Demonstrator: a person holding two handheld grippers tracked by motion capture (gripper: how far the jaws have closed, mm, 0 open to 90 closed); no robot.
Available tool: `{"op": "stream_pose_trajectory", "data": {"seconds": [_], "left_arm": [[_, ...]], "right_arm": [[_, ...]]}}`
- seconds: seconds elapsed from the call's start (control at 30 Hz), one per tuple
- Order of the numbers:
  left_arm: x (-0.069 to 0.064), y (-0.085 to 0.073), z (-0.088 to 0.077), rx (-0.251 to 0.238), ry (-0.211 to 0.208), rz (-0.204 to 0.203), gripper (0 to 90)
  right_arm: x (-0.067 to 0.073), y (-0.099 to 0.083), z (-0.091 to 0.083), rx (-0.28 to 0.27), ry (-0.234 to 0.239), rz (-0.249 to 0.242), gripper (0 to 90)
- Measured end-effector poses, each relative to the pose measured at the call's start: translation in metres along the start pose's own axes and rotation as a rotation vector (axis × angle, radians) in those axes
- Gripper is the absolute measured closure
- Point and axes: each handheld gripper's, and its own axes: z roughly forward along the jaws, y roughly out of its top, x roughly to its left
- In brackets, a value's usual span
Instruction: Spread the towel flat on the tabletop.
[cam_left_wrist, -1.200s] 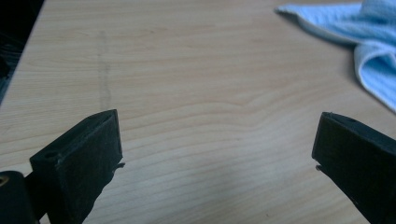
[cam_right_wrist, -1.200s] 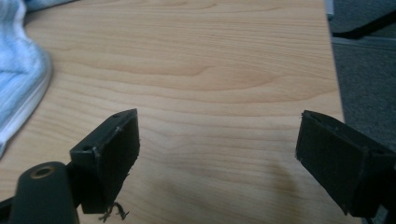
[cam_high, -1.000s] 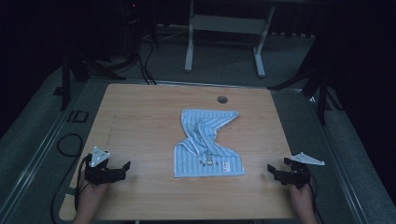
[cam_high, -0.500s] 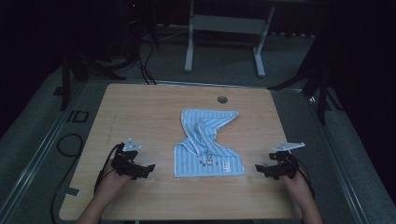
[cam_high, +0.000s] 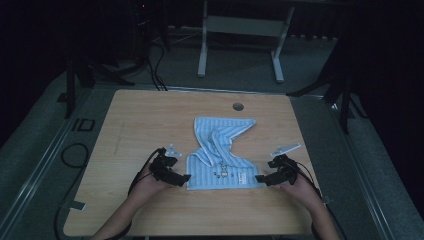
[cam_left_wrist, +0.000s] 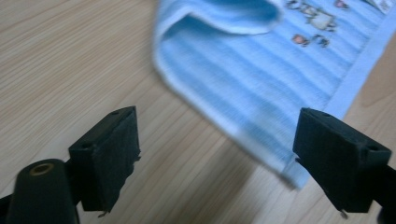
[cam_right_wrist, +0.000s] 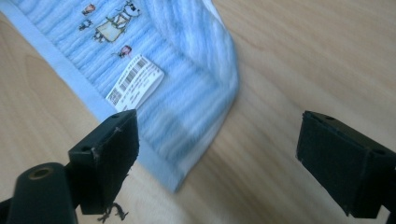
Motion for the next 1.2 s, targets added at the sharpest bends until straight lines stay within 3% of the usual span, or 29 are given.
{"op": "stream_pose_trajectory", "data": {"seconds": [0.1, 0.2, 0.23, 0.33, 0.4, 0.6, 0.83, 1.07, 1.2], "left_arm": [[-0.007, 0.01, 0.007, 0.023, -0.009, 0.044, 19.1], [-0.012, 0.016, 0.012, 0.034, -0.026, 0.061, 21.3], [-0.016, 0.023, 0.016, 0.027, -0.039, 0.084, 25.1], [-0.02, 0.03, 0.022, 0.023, -0.057, 0.092, 28.2], [-0.024, 0.042, 0.033, 0.038, -0.063, 0.115, 32.4], [-0.031, 0.06, 0.051, 0.049, -0.063, 0.131, 37.8], [-0.031, 0.068, 0.062, 0.058, -0.059, 0.128, 44.0], [-0.029, 0.076, 0.073, 0.052, -0.045, 0.095, 51.5], [-0.027, 0.078, 0.072, 0.039, -0.034, 0.086, 67.7]], "right_arm": [[0.001, 0.008, 0.003, 0.003, -0.041, -0.052, 31.2], [0.001, 0.017, 0.006, 0.007, -0.043, -0.083, 45.4], [0.002, 0.02, 0.007, 0.008, -0.051, -0.096, 45.7], [0.003, 0.031, 0.012, -0.006, -0.055, -0.112, 52.8], [0.002, 0.04, 0.016, -0.012, -0.063, -0.114, 54.3], [0.002, 0.07, 0.031, -0.025, -0.055, -0.134, 56.9], [0.006, 0.093, 0.05, -0.025, -0.038, -0.144, 58.8], [0.008, 0.11, 0.074, -0.009, -0.019, -0.136, 59.5], [0.007, 0.113, 0.082, -0.003, -0.021, -0.133, 69.4]]}}
